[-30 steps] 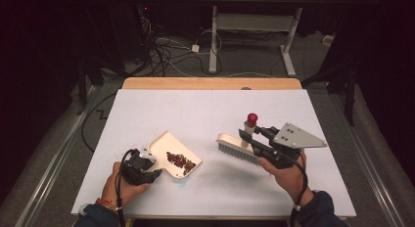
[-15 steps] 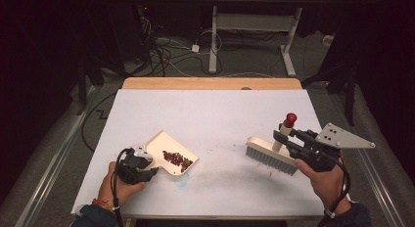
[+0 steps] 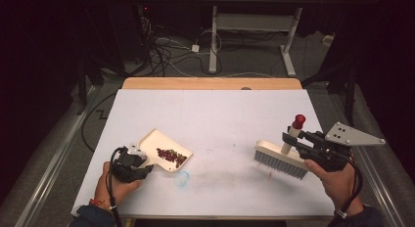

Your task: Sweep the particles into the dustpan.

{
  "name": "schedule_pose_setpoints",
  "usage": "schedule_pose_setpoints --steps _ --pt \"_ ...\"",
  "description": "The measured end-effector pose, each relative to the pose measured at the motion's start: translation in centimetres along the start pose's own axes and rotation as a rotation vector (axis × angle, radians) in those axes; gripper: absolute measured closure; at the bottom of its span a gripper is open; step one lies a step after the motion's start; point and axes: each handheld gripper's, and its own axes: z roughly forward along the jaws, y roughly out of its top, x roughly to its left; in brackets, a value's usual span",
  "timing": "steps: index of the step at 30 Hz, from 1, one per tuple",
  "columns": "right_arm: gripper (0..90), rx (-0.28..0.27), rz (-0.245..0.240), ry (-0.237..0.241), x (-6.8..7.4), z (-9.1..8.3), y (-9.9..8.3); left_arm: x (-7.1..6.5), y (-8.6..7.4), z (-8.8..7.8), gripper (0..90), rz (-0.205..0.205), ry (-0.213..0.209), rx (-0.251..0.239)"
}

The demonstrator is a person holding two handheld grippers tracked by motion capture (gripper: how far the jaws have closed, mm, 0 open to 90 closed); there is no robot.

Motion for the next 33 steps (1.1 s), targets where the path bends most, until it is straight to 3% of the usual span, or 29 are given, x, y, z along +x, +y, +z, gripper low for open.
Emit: schedule_pose_setpoints --steps 6,12,21,26,33 --pt "69.5 0.025 -0.002 0.017 -0.2 0.1 -0.1 0.5 0.0 0.0 63.4 -0.023 0.015 -0.011" --pt "69.5 0.058 0.001 0.069 -0.3 0.4 -0.2 0.7 -0.1 0.0 63.4 -0.040 0.024 -0.017" --pt "69.5 0.111 0.004 0.090 -0.5 1.1 -0.8 1.3 0.0 0.2 63.3 -0.073 0.056 -0.029" --pt "69.5 0.111 0.015 0.085 -1.0 0.9 -0.9 1.6 0.0 0.3 63.3 -0.120 0.086 -0.036" --pt "69.5 0.157 0.041 0.135 -2.5 1.9 -0.9 1.3 -0.2 1.1 62.1 -0.188 0.098 -0.028"
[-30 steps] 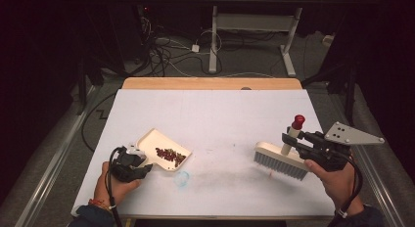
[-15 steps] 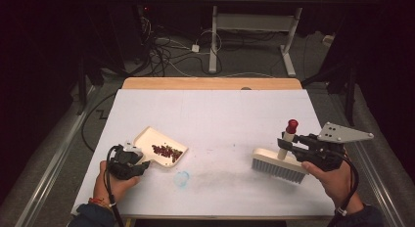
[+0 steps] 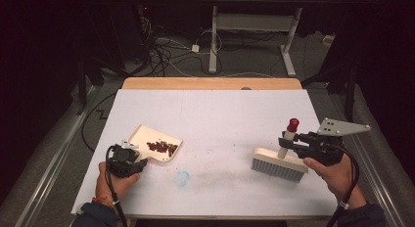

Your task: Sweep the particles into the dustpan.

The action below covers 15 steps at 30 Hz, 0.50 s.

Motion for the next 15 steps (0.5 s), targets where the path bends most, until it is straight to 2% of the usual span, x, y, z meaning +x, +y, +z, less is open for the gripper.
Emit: schedule_pose_setpoints --steps 4,8,10,12,15 --pt "69.4 0.010 0.021 0.022 -1.2 0.6 0.2 -0.7 0.0 -0.2 56.7 -0.029 -0.020 -0.014" --pt "69.2 0.027 0.051 0.031 -2.7 0.9 0.5 -1.4 -0.1 -0.6 55.3 -0.026 -0.039 -0.019" --pt "68.8 0.029 0.075 0.026 -3.2 1.3 0.6 -1.5 -0.2 -0.9 51.5 -0.018 -0.044 -0.036" --pt "67.9 0.039 0.083 0.025 -3.8 1.8 0.8 -1.5 -0.4 -1.3 49.5 0.015 -0.065 -0.073" --pt "65.7 0.074 0.103 -0.029 -4.8 2.9 1.4 -1.7 -0.8 -2.2 44.1 0.065 -0.072 -0.139"
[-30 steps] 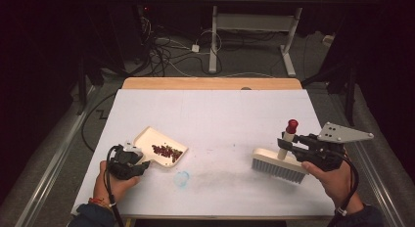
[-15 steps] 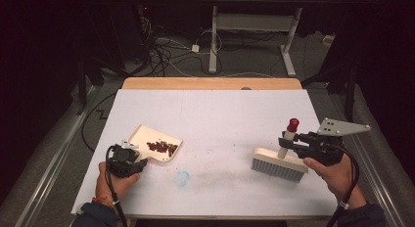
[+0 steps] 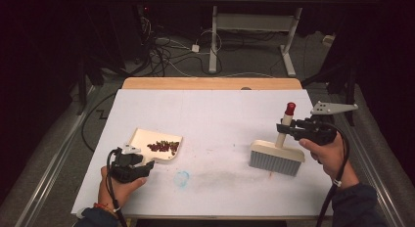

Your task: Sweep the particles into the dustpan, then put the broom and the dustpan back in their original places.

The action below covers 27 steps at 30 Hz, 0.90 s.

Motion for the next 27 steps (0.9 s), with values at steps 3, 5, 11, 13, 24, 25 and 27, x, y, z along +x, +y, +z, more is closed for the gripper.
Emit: schedule_pose_setpoints --steps 3,5,11,13,24,25,27 --pt "63.4 0.034 0.037 -0.060 -1.3 1.5 0.6 -0.4 -0.5 -1.0 34.1 0.070 0.025 -0.073" --pt "62.1 0.061 0.072 -0.104 -2.2 2.7 0.7 -0.6 -0.8 -1.4 26.9 0.107 0.047 -0.112" --pt "59.6 0.108 0.093 -0.188 -3.5 6.0 1.0 -0.5 -1.5 -1.3 19.8 0.192 0.048 -0.187" --pt "58.1 0.113 0.100 -0.222 -3.6 7.0 1.1 -0.7 -1.6 -1.1 19.7 0.218 0.045 -0.184" --pt "54.9 0.158 0.041 -0.340 -3.6 10.9 1.1 -2.2 -1.7 -0.1 19.7 0.324 0.023 -0.162" --pt "54.7 0.150 0.041 -0.358 -3.6 11.0 1.1 -2.2 -1.6 0.1 19.7 0.327 0.025 -0.155" --pt "53.8 0.115 0.039 -0.385 -3.7 10.9 1.3 -2.3 -1.5 0.2 19.7 0.332 0.019 -0.153"
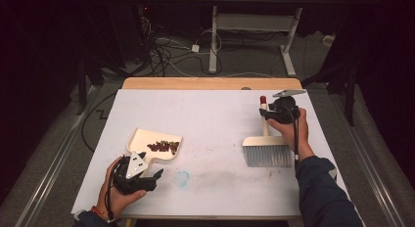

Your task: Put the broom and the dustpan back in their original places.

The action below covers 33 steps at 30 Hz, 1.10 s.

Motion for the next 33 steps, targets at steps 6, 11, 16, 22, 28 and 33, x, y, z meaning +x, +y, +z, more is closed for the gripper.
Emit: schedule_pose_setpoints --steps 6,11,16,22,28,33 --pt "51.8 -0.069 0.012 -0.007 0.1 -1.1 0.4 -0.5 0.2 0.0 19.7 0.034 -0.003 -0.013" --pt "49.3 -0.106 0.037 0.015 0.4 -1.9 0.2 -0.7 0.1 -0.1 19.7 0.024 -0.004 0.000" --pt "46.7 -0.144 0.013 0.023 1.4 -2.7 0.0 -0.9 0.2 0.0 19.7 0.042 0.003 -0.009" --pt "42.6 -0.203 0.044 0.050 2.0 -3.9 -1.0 -1.0 0.2 -0.1 19.8 0.024 0.011 -0.007" --pt "36.5 -0.250 0.044 0.048 2.7 -4.8 -1.6 -1.0 0.3 -0.2 19.8 0.023 0.008 -0.016" --pt "29.2 -0.263 0.043 0.044 3.2 -5.2 -1.8 -1.0 0.3 0.0 19.7 0.033 0.006 0.004"
